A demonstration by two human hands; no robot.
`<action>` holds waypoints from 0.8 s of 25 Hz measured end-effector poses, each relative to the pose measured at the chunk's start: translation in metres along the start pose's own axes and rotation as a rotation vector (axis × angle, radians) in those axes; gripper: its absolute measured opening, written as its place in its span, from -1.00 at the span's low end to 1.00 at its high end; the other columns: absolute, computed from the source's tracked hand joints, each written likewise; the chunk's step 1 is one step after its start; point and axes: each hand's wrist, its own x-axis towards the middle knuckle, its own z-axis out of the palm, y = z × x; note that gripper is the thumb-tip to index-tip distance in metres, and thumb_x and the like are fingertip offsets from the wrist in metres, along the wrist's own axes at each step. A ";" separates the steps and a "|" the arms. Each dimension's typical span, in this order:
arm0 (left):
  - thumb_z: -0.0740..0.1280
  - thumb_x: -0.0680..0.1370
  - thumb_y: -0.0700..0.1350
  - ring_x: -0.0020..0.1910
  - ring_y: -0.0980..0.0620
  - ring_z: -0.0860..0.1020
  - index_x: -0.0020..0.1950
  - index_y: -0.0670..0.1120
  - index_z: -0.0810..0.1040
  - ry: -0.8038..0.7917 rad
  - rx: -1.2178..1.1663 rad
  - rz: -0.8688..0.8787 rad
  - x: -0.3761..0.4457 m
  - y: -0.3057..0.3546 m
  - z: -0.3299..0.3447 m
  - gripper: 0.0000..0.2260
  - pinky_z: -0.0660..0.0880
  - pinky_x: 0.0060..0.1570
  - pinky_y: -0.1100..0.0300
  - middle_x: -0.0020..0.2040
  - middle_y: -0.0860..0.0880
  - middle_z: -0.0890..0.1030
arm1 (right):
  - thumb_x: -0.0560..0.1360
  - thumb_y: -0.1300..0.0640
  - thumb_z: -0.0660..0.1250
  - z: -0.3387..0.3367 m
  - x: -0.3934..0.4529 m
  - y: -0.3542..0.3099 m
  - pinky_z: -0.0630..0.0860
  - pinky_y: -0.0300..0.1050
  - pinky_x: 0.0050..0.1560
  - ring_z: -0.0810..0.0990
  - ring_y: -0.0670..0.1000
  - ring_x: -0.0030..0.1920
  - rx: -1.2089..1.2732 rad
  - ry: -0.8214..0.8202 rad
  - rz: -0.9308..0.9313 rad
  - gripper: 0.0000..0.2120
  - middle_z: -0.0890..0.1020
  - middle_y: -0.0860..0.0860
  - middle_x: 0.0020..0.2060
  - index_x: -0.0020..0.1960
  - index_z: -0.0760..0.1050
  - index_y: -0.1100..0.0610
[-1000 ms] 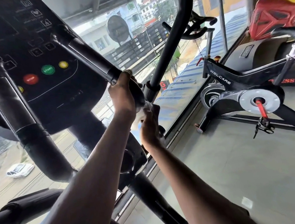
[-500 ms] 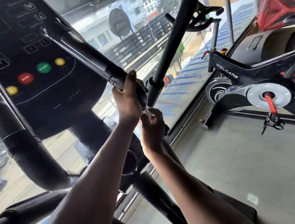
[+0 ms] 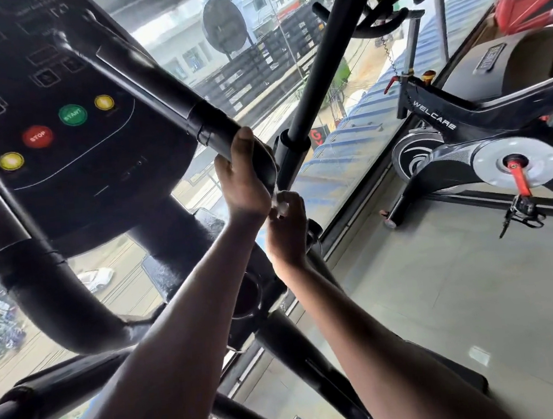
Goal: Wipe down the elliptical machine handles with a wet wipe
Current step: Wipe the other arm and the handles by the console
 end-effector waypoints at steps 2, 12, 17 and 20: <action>0.45 0.18 0.37 -0.23 -0.24 0.43 -0.19 -0.22 0.43 -0.009 0.010 -0.010 0.001 -0.002 -0.002 -0.33 0.35 -0.16 -0.10 -0.29 -0.23 0.47 | 0.47 0.27 0.26 0.001 0.012 0.006 0.46 -0.20 -0.20 0.51 0.01 -0.23 -0.013 -0.106 0.250 -0.88 0.57 0.05 -0.22 -0.16 0.44 0.07; 0.42 0.17 0.36 -0.51 -0.01 0.45 0.08 -0.36 0.28 -0.061 -0.015 0.005 0.007 -0.014 -0.007 -0.12 0.43 -0.43 0.23 -0.39 -0.18 0.41 | 0.44 0.23 0.12 0.009 0.022 0.029 0.45 -0.12 -0.03 0.52 -0.05 -0.16 0.055 -0.087 0.082 -0.73 0.57 -0.07 -0.20 -0.09 0.60 0.15; 0.33 0.24 0.25 -0.52 0.03 0.45 0.10 -0.34 0.26 -0.055 -0.027 0.001 0.012 -0.019 -0.008 -0.25 0.43 -0.45 0.26 -0.34 -0.18 0.40 | 0.41 -0.12 0.12 0.025 0.032 0.062 0.44 -0.01 -0.09 0.50 0.11 -0.23 -0.077 -0.331 0.494 -0.66 0.54 0.11 -0.27 -0.19 0.47 0.14; 0.43 0.13 0.34 -0.48 -0.02 0.45 0.09 -0.34 0.28 -0.055 -0.002 0.010 0.015 -0.023 -0.011 -0.11 0.43 -0.42 0.24 -0.32 -0.19 0.41 | 0.62 -0.04 -0.03 0.032 0.048 0.075 0.35 -0.12 -0.38 0.39 0.06 -0.43 0.089 -0.333 0.652 -0.59 0.45 0.08 -0.45 -0.26 0.39 0.13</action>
